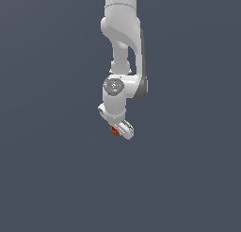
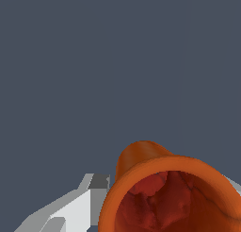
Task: Pick up the object and move it to a goal position.
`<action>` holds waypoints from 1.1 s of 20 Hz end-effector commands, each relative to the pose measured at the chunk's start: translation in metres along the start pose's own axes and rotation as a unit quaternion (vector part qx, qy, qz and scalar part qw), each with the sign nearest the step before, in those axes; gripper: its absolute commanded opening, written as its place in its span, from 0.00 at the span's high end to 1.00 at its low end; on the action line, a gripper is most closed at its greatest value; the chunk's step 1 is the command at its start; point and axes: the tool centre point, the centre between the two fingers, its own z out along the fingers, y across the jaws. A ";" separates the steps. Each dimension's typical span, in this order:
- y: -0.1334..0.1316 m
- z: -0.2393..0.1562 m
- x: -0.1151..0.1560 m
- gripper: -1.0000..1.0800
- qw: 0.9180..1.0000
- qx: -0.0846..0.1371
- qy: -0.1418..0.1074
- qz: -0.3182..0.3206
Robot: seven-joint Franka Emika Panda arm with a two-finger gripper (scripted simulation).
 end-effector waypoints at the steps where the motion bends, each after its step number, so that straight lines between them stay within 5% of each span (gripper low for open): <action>1: -0.007 -0.005 0.015 1.00 1.000 0.000 0.000 0.000; 22: -0.058 -0.032 0.118 1.00 1.000 0.000 0.000 0.000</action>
